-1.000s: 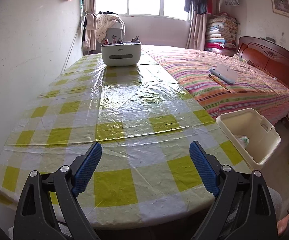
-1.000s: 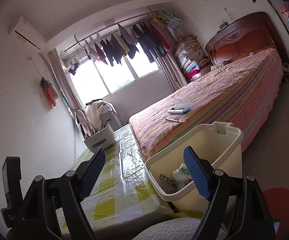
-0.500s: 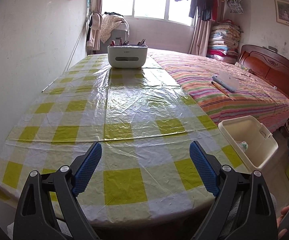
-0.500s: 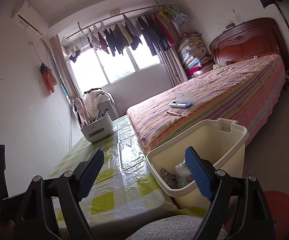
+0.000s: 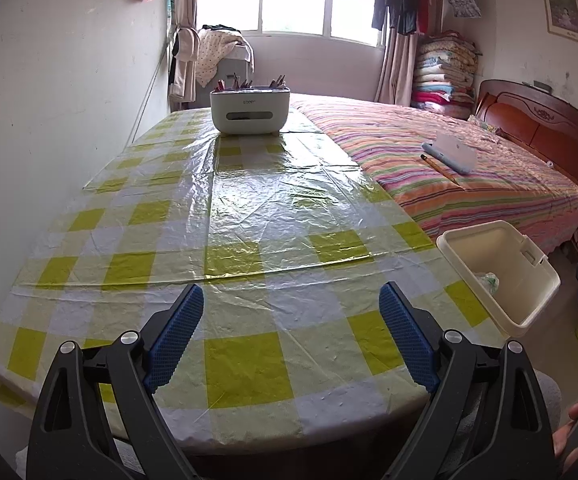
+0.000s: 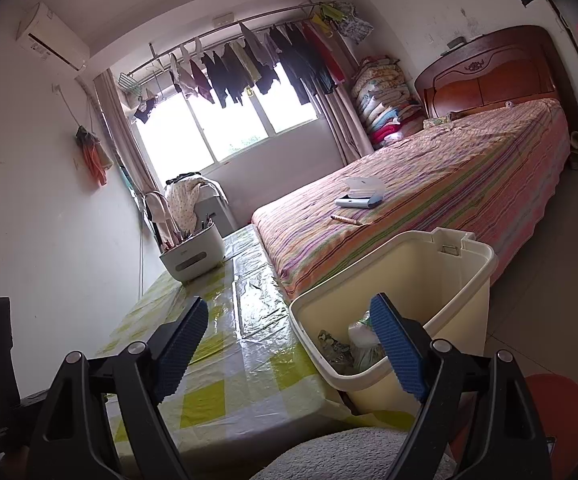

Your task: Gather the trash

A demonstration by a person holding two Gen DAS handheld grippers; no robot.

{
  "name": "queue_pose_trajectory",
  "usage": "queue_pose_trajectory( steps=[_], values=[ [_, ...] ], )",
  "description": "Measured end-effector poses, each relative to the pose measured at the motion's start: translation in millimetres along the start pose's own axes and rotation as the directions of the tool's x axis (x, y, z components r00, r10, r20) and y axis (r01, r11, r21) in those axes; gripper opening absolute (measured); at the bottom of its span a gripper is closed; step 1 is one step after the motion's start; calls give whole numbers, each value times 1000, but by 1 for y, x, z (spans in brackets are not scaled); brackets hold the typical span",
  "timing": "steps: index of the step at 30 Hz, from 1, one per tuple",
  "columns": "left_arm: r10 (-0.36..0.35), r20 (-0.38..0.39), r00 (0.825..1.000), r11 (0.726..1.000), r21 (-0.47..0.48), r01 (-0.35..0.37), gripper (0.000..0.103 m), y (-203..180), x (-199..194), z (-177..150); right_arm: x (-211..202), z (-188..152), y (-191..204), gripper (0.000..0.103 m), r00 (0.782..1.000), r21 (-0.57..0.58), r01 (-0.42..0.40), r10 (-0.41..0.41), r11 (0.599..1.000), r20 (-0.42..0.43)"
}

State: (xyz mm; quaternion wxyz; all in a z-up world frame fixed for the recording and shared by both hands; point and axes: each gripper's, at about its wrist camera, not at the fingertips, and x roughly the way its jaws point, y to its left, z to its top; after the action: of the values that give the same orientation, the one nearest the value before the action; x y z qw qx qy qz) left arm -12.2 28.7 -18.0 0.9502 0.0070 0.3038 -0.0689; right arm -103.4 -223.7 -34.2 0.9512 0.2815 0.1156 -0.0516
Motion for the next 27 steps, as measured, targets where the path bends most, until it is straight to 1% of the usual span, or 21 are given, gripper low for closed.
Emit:
queue_pose_trajectory(
  steps=[7,11,18,27],
  values=[
    [-2,-5,1000,1000,-10,2,88,3,0,0,1,0,-1,81,1000,5,2,-2,1000,-6],
    [-3,-20,1000,1000,6,3,88,1,3,-2,1,0,-2,81,1000,9,1,-1,1000,-8],
    [3,-9,1000,1000,17,-3,88,0,0,-3,2,1,-4,81,1000,23,1,0,1000,-11],
    [6,-24,1000,999,37,-5,88,-3,2,-5,3,1,-7,81,1000,35,-1,2,999,-16]
  ],
)
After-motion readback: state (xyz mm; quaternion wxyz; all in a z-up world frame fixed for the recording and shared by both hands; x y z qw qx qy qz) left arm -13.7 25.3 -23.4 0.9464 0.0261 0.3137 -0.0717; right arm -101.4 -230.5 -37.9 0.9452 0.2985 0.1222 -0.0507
